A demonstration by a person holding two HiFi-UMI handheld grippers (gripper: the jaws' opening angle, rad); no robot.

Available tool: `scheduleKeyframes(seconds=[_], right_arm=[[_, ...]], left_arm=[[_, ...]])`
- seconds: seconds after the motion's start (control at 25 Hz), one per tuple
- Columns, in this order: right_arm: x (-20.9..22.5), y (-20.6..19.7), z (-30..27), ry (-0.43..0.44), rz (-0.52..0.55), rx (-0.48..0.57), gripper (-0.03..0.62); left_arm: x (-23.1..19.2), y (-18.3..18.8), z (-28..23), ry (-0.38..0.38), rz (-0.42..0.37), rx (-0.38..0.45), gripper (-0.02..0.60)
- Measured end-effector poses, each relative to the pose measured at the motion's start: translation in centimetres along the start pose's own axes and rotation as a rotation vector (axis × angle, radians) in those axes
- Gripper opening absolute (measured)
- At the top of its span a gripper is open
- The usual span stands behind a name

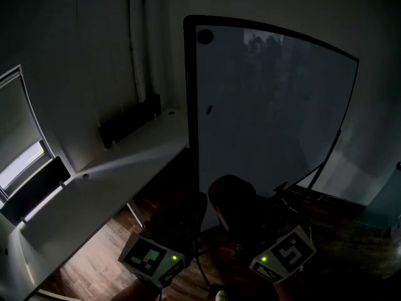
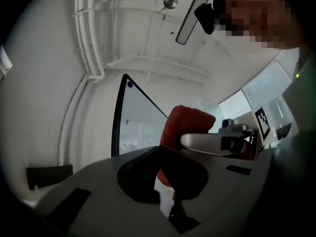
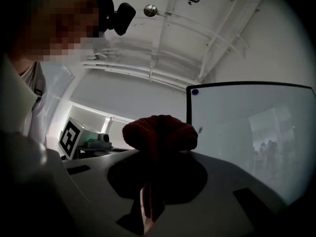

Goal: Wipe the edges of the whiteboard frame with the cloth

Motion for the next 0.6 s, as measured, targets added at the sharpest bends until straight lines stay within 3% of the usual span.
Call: scheduleKeyframes(seconds=[0.2, 0.36, 0.6], right_arm=[[4.8, 2.4, -2.0, 0.084, 0.056, 0.053, 0.054], [7.2, 3.3, -3.3, 0.139, 0.023, 0.091, 0.054], [10.6, 3.1, -5.2, 0.158, 0.033, 0.122, 0.054]], left_arm=[[-1.3, 1.9, -4.1, 0.078, -0.038, 0.020, 0.008], [-2.0, 2.3, -6.5, 0.144, -0.049, 0.032, 0.008], [-4.1, 2.8, -8.3, 0.213, -0.075, 0.043, 0.008]])
Point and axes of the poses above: the fingertips, and each gripper's own axes: z backward along the fingers, x to its right, y out of its top, the point moved 8 cm from there along z, backward along the fingers, and after that the axes turned 3 degrees about -x, right-handed, at the moved point
